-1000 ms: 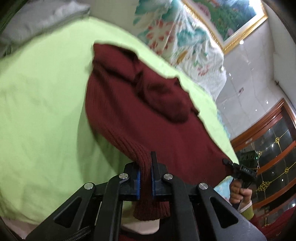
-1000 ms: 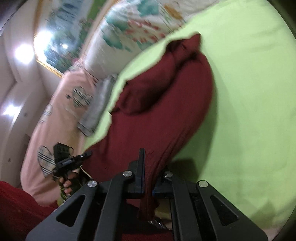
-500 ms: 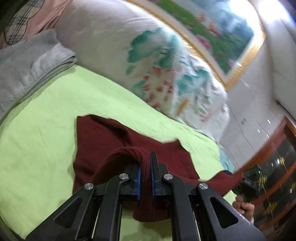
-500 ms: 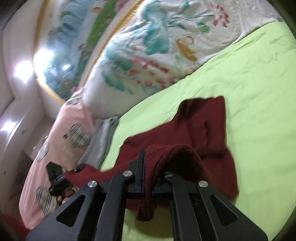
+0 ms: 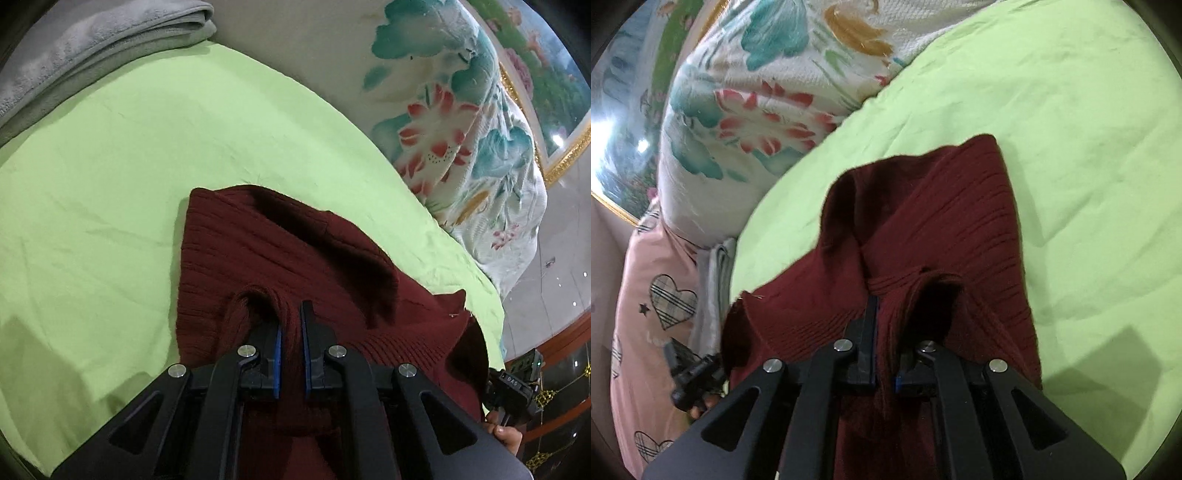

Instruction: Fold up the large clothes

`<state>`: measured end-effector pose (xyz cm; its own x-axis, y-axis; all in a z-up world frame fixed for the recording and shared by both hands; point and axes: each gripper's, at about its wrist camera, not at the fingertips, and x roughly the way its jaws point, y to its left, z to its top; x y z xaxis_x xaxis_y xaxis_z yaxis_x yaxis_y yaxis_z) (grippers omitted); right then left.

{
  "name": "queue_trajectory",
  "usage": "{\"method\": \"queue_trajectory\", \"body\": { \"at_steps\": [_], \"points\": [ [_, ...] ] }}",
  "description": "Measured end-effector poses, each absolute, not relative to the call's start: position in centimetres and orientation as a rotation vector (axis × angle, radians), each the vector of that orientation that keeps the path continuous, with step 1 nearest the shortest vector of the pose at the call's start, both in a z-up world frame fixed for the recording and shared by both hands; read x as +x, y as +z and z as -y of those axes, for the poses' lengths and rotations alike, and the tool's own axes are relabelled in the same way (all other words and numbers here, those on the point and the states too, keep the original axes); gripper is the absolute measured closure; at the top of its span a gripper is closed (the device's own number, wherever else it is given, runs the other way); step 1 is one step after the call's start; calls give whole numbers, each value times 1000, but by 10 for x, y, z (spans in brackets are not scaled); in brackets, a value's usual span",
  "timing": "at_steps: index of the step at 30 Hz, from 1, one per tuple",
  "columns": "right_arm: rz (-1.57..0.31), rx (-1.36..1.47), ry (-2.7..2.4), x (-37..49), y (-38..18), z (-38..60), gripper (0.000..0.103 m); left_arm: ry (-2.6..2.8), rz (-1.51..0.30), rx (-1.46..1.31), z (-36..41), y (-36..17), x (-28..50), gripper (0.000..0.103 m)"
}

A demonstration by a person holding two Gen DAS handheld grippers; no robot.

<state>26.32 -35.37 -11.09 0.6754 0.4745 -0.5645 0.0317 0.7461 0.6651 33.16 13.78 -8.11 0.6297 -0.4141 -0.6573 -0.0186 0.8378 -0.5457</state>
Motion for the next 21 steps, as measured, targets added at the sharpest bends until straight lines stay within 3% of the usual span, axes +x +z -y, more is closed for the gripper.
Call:
{"method": "queue_trajectory", "body": {
  "at_steps": [2, 4, 6, 10, 14, 21],
  "points": [
    [-792, 702, 282, 258, -106, 356, 90, -258, -853, -569, -143, -78, 326, 91],
    [-782, 694, 260, 250, -97, 359, 72, -257, -832, -604, -150, -73, 317, 81],
    [-720, 682, 231, 238, -84, 360, 61, -254, -809, -614, -154, -66, 303, 77],
    [-626, 635, 279, 211, -61, 348, 59, -326, -793, -601, -137, -51, 271, 77],
    [-702, 522, 402, 214, -61, 300, 59, -452, -841, -490, -81, -53, 258, 66],
    [-854, 345, 326, 252, -91, 274, 61, -287, -870, -324, -68, -69, 299, 66]
  ]
}}
